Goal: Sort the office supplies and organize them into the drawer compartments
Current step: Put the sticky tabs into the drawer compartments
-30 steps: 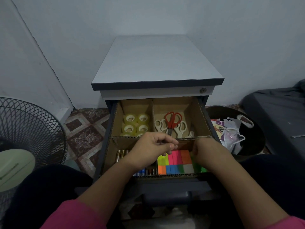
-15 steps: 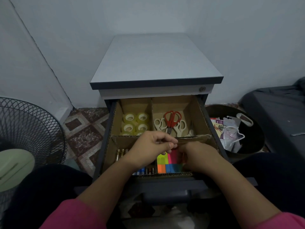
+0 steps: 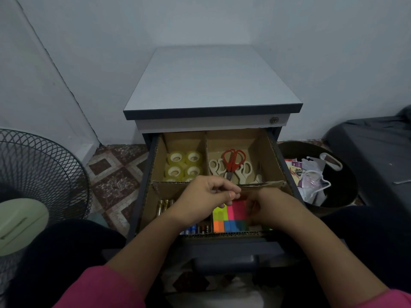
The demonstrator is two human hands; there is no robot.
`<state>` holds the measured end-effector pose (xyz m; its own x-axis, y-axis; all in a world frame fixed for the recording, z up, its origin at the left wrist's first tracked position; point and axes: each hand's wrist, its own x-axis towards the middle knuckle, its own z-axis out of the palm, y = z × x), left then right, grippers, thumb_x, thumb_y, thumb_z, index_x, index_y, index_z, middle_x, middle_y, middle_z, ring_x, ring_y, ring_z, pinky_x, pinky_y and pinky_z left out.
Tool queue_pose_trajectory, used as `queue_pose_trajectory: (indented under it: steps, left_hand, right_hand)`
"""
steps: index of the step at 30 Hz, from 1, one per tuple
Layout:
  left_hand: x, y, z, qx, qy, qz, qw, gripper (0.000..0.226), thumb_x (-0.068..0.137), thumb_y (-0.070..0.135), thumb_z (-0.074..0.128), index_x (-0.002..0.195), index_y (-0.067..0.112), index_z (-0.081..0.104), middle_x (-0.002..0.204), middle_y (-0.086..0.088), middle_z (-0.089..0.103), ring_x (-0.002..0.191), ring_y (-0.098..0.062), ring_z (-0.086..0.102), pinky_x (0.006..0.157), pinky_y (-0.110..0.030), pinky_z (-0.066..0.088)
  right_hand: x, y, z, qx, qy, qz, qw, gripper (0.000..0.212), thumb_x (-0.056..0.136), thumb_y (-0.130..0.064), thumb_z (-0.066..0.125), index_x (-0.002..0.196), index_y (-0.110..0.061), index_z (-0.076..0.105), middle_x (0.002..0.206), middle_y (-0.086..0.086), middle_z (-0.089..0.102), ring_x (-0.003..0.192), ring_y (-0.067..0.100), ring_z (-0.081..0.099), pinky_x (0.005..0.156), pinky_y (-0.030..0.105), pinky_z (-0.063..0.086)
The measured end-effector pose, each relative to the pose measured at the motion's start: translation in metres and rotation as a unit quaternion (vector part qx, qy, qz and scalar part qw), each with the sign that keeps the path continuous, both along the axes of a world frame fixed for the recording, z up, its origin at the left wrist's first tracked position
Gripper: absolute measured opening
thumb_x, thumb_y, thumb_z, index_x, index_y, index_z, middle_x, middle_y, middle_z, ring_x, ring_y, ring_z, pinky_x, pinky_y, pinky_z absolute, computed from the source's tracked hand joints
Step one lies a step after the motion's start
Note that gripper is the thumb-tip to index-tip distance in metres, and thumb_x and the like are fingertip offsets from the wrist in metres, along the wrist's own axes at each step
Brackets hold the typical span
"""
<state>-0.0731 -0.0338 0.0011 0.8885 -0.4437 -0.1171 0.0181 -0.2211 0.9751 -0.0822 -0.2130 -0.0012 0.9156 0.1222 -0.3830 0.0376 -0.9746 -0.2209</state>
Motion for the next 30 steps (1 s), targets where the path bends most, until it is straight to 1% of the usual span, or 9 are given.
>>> queue_pose_trajectory:
  steps: [1,3,5,8,11,15,20,25,30]
  left_hand:
    - [0.000,0.000,0.000,0.000,-0.001,-0.001,1.000,0.019,0.090,0.004,0.061,0.094,0.020,0.070,0.095,-0.001,0.074,0.080,-0.007,0.066,0.070,-0.017,0.051]
    - [0.000,0.000,0.000,0.001,-0.003,-0.002,1.000,0.019,0.090,0.004,0.061,0.094,0.020,0.070,0.095,-0.001,0.074,0.080,-0.007,0.066,0.070,-0.017,0.051]
    - [0.001,0.000,0.000,0.001,-0.002,-0.001,1.000,0.019,0.090,0.004,0.060,0.094,0.020,0.070,0.095,0.000,0.074,0.079,-0.006,0.066,0.070,-0.017,0.051]
    - [0.001,0.000,-0.001,0.000,-0.004,0.000,1.000,0.020,0.090,0.004,0.061,0.093,0.021,0.070,0.093,0.002,0.074,0.078,-0.005,0.066,0.069,-0.017,0.051]
    - [0.001,0.000,-0.001,0.000,-0.004,-0.001,1.000,0.019,0.090,0.002,0.060,0.094,0.018,0.070,0.092,0.002,0.074,0.077,-0.005,0.065,0.069,-0.018,0.051]
    - [0.001,0.000,-0.002,-0.001,-0.003,-0.001,1.000,0.018,0.090,0.002,0.060,0.096,0.016,0.070,0.093,0.001,0.074,0.078,-0.005,0.065,0.070,-0.018,0.052]
    - [0.000,0.000,-0.001,-0.001,-0.003,0.000,1.000,0.017,0.090,0.001,0.060,0.096,0.014,0.070,0.092,0.002,0.073,0.076,-0.005,0.065,0.069,-0.018,0.051]
    - [0.000,0.000,0.000,0.004,-0.007,0.000,1.000,0.017,0.090,0.002,0.060,0.096,0.014,0.070,0.093,0.000,0.073,0.075,-0.003,0.064,0.069,-0.018,0.051]
    - [0.000,0.000,-0.001,0.007,-0.007,0.000,1.000,0.016,0.090,0.002,0.060,0.099,0.012,0.070,0.095,-0.001,0.073,0.077,-0.004,0.065,0.071,-0.019,0.052]
  right_hand:
    - [0.001,-0.002,0.000,-0.004,-0.013,-0.020,1.000,0.007,0.083,-0.022,0.065,0.089,-0.026,0.067,0.089,-0.005,0.063,0.087,0.014,0.062,0.080,0.032,0.054]
    - [0.002,-0.007,-0.003,-0.035,-0.045,-0.059,0.997,0.012,0.088,-0.016,0.056,0.091,-0.020,0.066,0.091,-0.001,0.062,0.087,0.018,0.062,0.080,0.034,0.054]
    - [0.001,-0.008,-0.008,-0.051,-0.056,-0.080,0.994,0.013,0.089,-0.014,0.053,0.091,-0.017,0.065,0.088,0.001,0.061,0.086,0.020,0.063,0.079,0.034,0.055]
    - [0.000,-0.005,-0.014,-0.055,-0.047,-0.084,0.994,0.012,0.090,-0.013,0.052,0.090,-0.016,0.064,0.083,0.000,0.056,0.087,0.021,0.062,0.077,0.034,0.054]
    - [0.000,-0.004,-0.013,-0.053,-0.048,-0.089,0.993,0.013,0.091,-0.012,0.050,0.095,-0.015,0.062,0.082,-0.001,0.051,0.092,0.023,0.061,0.077,0.033,0.051]
    - [-0.001,-0.004,-0.012,-0.054,-0.049,-0.090,0.993,0.016,0.091,-0.011,0.049,0.098,-0.016,0.063,0.087,0.001,0.055,0.092,0.023,0.062,0.075,0.032,0.049]
    - [-0.003,-0.003,-0.012,-0.066,-0.071,-0.087,0.991,0.015,0.092,-0.012,0.049,0.090,-0.013,0.064,0.077,-0.001,0.050,0.087,0.023,0.063,0.067,0.029,0.045]
    - [-0.004,0.000,-0.008,-0.068,-0.047,-0.101,0.991,0.012,0.092,-0.010,0.050,0.093,-0.014,0.062,0.080,-0.001,0.053,0.091,0.021,0.063,0.072,0.030,0.048]
    - [-0.005,0.001,-0.006,-0.068,-0.052,-0.111,0.990,0.015,0.092,-0.009,0.049,0.096,-0.013,0.062,0.096,0.004,0.062,0.094,0.022,0.063,0.078,0.032,0.051]
